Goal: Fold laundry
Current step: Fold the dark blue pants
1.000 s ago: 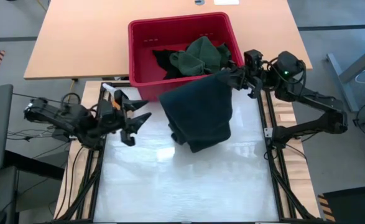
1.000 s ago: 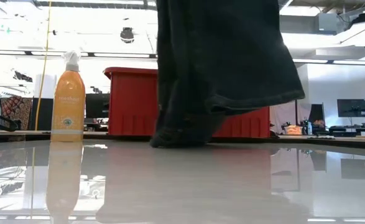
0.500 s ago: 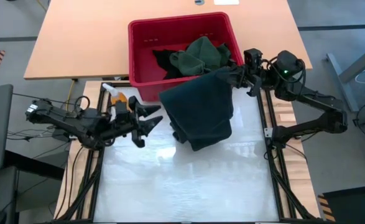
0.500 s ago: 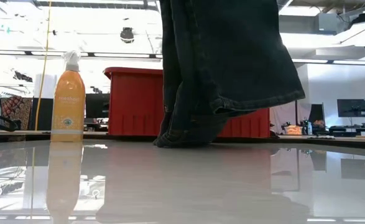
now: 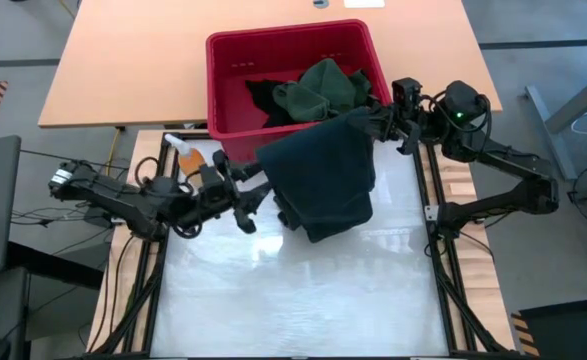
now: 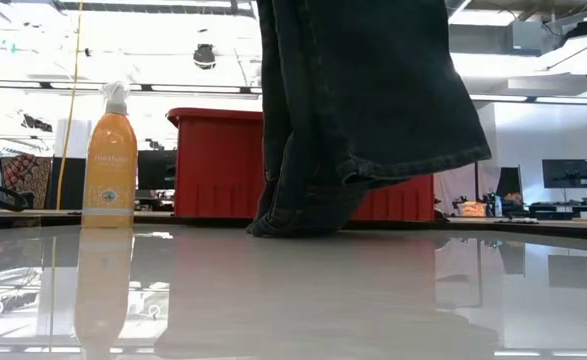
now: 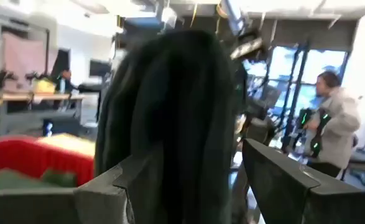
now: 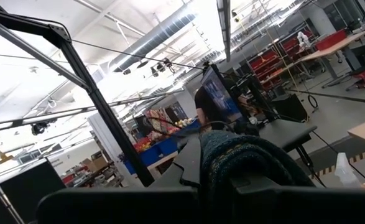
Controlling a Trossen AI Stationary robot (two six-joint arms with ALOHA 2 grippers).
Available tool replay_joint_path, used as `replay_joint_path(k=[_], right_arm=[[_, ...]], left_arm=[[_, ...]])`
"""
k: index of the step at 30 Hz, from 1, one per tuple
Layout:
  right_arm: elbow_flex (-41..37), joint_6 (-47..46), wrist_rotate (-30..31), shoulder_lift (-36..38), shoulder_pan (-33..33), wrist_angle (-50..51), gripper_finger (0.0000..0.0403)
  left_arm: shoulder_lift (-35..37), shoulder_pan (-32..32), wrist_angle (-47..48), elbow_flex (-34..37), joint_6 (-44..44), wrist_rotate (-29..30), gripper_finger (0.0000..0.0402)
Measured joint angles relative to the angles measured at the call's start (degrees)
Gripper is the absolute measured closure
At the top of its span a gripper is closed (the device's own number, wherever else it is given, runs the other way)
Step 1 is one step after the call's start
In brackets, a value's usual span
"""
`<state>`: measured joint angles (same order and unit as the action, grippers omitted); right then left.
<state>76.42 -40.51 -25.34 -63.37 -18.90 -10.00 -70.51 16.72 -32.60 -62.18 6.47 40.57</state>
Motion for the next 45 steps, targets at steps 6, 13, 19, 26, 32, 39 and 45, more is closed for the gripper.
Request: replay_joint_path(k=[6, 13, 19, 26, 32, 39, 45], right_arm=[[0.02, 0.31, -0.02, 0.0, 0.0, 0.75, 0.0371], [0.02, 0.73, 0.0, -0.04, 0.0, 0.77, 0.0371], [0.13, 1.94, -0.02, -0.04, 0.17, 1.23, 0.0371], [0.13, 2.7, -0.03, -0.04, 0.13, 1.26, 0.0371], [0.13, 3.72, -0.93, -0.06, 0.15, 1.42, 0.0371], [0.13, 5.53, -1.55, -0.11, 1.66, 1.71, 0.0371], [0.11, 9.5, -1.55, -0.13, 3.14, 2.29, 0.0371]], left_arm=[[-0.03, -2.22, 4.98, -3.59, -0.7, -0.33, 0.0191], [-0.01, -7.07, 13.33, -7.37, -10.57, -4.24, 0.0191], [-0.01, -8.53, 12.68, -8.64, -10.56, -7.43, 0.0191], [-0.01, -10.47, 9.56, -8.67, -11.56, -15.0, 0.0191], [0.54, -12.54, 8.74, -8.67, -14.63, -14.61, 0.0191], [2.27, -14.48, 9.53, -8.7, -15.77, -14.61, 0.0191], [2.63, -15.65, 9.39, -8.7, -15.78, -17.3, 0.0192]])
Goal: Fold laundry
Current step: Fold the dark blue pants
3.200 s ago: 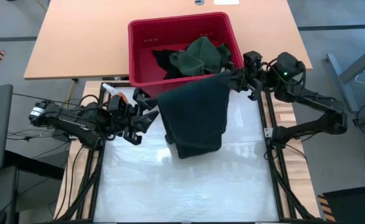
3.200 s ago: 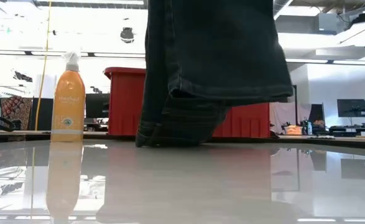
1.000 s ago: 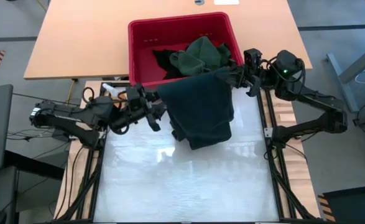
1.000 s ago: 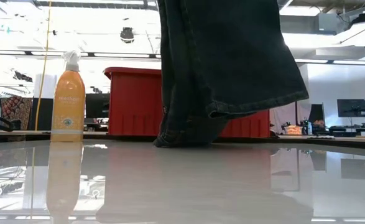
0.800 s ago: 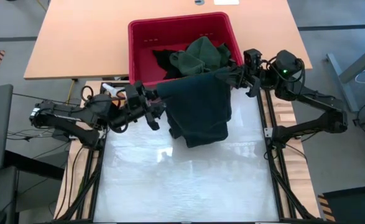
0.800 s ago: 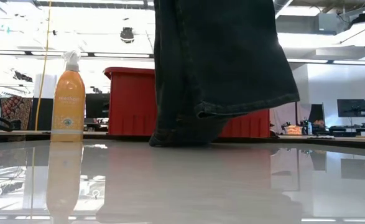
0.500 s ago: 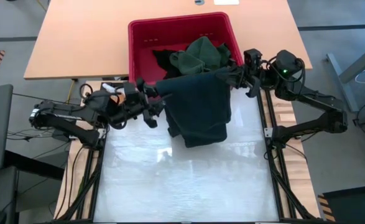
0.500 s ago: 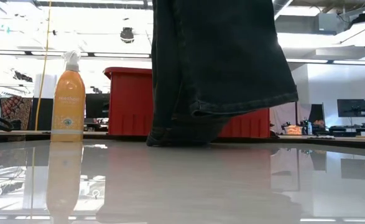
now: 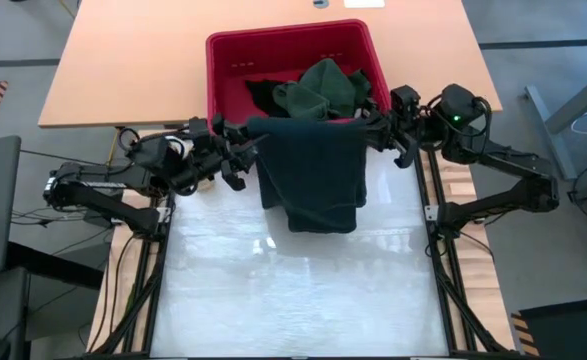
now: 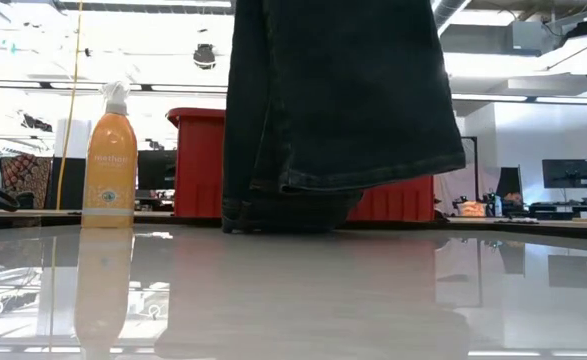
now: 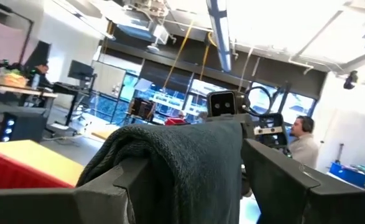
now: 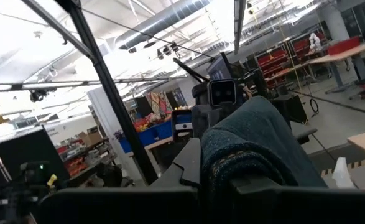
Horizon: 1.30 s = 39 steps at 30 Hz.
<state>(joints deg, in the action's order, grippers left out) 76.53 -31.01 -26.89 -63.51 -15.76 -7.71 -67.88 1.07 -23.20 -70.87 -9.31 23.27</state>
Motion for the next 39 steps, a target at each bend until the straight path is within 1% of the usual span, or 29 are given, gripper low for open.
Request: replay_joint_path(k=[3, 6, 9, 13, 14, 15, 18, 22, 27, 30, 33, 35, 39], right_arm=[[0.0, 2.9, -0.04, 0.0, 0.65, -0.01, 0.0371], [0.0, 6.15, -0.05, 0.0, 1.37, -0.28, 0.0371], [-0.02, 10.61, -0.07, 0.0, 2.21, -0.96, 0.0371], [-0.02, 18.31, -0.15, 0.04, 3.5, -0.82, 0.0371], [-0.02, 20.26, -0.2, 0.04, 3.77, -0.49, 0.0371], [-0.02, 22.08, -0.2, 0.04, 3.96, -0.04, 0.0371], [-0.02, 27.6, -0.24, 0.07, 4.21, 1.31, 0.0371], [-0.02, 35.27, -0.37, 0.07, 4.21, 3.47, 0.0371], [-0.02, 42.49, -0.57, 0.11, 4.21, 6.72, 0.0371], [-0.04, 43.39, -0.5, 0.09, 4.14, 8.61, 0.0371], [-0.09, 42.86, 0.55, 0.09, 4.14, 8.78, 0.037], [-0.09, 42.41, 1.42, 0.14, 4.14, 8.66, 0.0363], [-0.09, 41.52, 4.09, 0.22, 4.12, 8.45, 0.0343]], left_arm=[[0.02, -0.38, -0.2, 0.0, -0.41, -1.41, 0.0205], [0.02, -0.85, -0.94, 0.0, -0.39, -2.52, 0.0237], [0.07, -1.73, -1.96, 0.0, -0.4, -4.81, 0.0284], [0.07, -2.92, -3.07, 0.0, 0.37, -9.16, 0.037], [0.07, -3.07, -3.46, 0.0, 0.78, -10.07, 0.0384], [0.07, -3.21, -3.7, 0.0, 1.09, -10.64, 0.039], [0.07, -3.22, -4.03, 0.0, 2.43, -11.11, 0.0396], [0.07, -3.22, -4.3, -0.19, 4.19, -13.13, 0.0398], [0.04, -3.22, 1.06, -3.21, 5.9, -15.73, 0.0399], [0.07, -3.11, 6.52, -5.16, 6.5, -17.9, 0.04], [0.22, -2.26, 10.36, -6.05, 7.07, -18.3, 0.04], [0.22, -1.78, 11.32, -6.05, 8.45, -18.28, 0.0401], [0.17, -0.57, 12.2, -6.05, 15.39, -17.81, 0.0401]])
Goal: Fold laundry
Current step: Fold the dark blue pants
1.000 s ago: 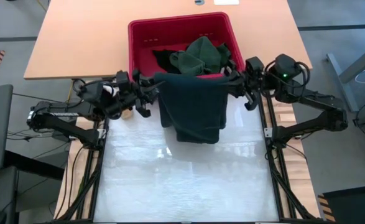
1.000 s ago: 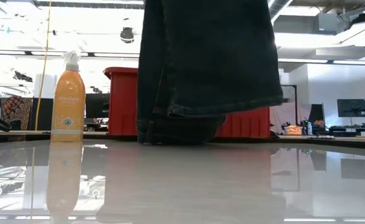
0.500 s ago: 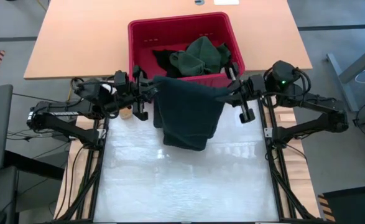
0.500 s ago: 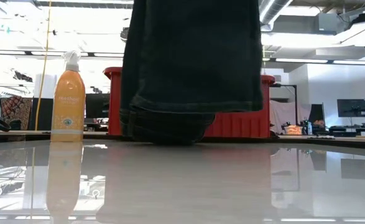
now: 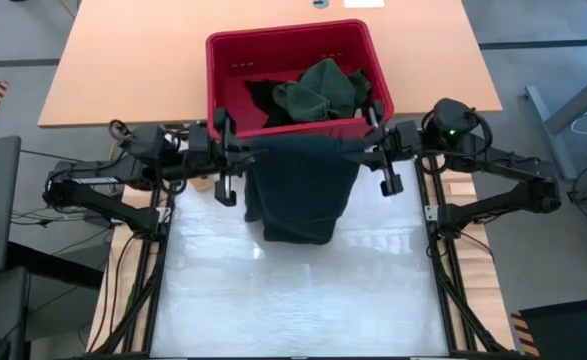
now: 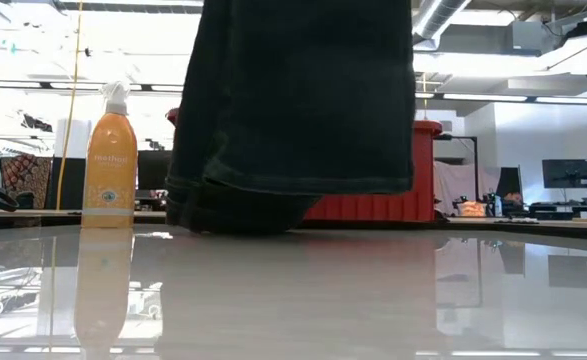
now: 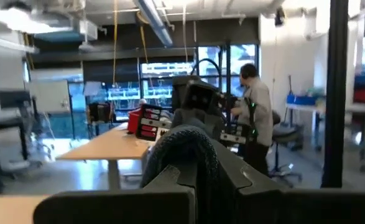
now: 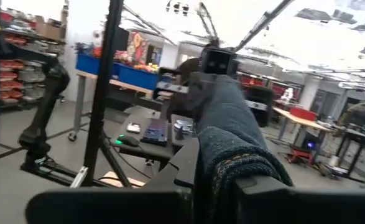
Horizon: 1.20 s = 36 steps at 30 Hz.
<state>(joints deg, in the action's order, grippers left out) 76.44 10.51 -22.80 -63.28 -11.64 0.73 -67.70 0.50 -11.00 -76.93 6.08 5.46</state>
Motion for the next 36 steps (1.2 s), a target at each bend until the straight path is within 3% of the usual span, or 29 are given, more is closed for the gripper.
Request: replay_joint_path(k=[13, 21, 36], right_arm=[[0.02, 0.34, 1.11, 0.38, 0.0, 2.91, 0.0326], [0.04, 4.29, 7.97, 2.17, -0.13, 11.42, 0.0325], [0.04, 4.59, 8.21, 3.82, -0.13, 12.71, 0.0325]], left_arm=[[-0.13, 1.15, 0.21, 0.13, 6.94, 2.59, 0.0401], [0.22, 1.15, 0.26, 0.22, 8.31, 2.72, 0.0401], [0.72, 1.17, 1.03, 0.22, 9.21, 2.46, 0.0401]])
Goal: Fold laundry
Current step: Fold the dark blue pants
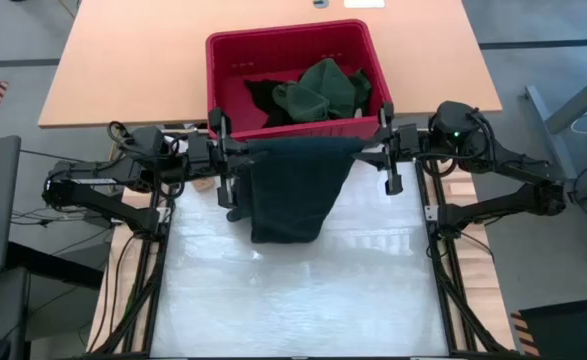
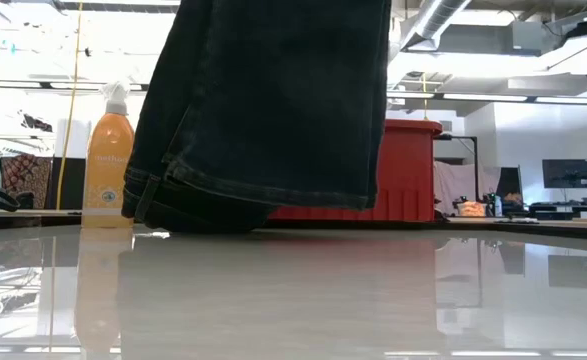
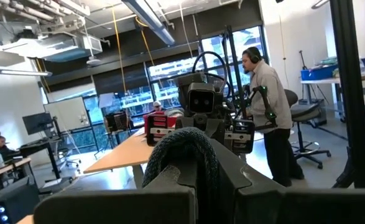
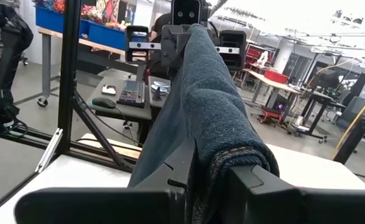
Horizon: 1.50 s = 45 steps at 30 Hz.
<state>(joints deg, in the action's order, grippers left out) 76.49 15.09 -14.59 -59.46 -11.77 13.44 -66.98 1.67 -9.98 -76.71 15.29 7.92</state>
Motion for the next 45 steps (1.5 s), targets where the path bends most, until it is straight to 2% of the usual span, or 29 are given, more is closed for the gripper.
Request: replay_joint_path(k=[6, 11, 17, 20, 23, 26, 29, 35, 45], right_arm=[[0.0, 0.44, 0.51, 0.02, 0.0, 1.86, 0.031], [0.0, -0.82, 3.38, 0.04, 0.07, 5.61, 0.0249], [0.0, -2.56, 5.81, 2.47, 0.0, 17.84, 0.0164], [0.0, -2.62, 8.01, 4.23, 0.0, 20.02, 0.0142], [1.52, -2.7, 8.72, 5.64, 0.09, 20.11, 0.0137], [5.76, -6.32, 8.74, 5.8, 0.65, 17.41, 0.0136], [10.91, -10.85, 8.69, 2.95, 1.89, 16.85, 0.0136], [24.27, -11.76, 8.66, -9.74, 5.37, 22.07, 0.0136], [55.55, -9.45, 8.46, -31.53, 7.49, 46.56, 0.0136]], left_arm=[[0.0, 0.0, 0.22, 0.0, -0.02, 0.0, 0.0401], [0.0, -0.01, 0.25, 0.0, 0.0, 0.02, 0.0401], [0.0, 0.0, 0.44, 0.0, 0.0, -0.11, 0.0401], [0.0, 0.0, 0.76, 0.0, -0.06, -0.13, 0.0401], [0.02, 0.0, 2.5, -0.02, -1.06, -0.15, 0.0401], [0.02, 0.0, 4.22, -0.02, -1.86, -0.18, 0.0402], [0.02, 0.0, 4.67, -0.02, -2.09, -0.15, 0.0401], [0.02, 0.0, 4.7, -0.02, -2.4, -1.23, 0.0401], [0.04, 0.0, 5.15, -0.02, -2.4, -1.31, 0.0401]])
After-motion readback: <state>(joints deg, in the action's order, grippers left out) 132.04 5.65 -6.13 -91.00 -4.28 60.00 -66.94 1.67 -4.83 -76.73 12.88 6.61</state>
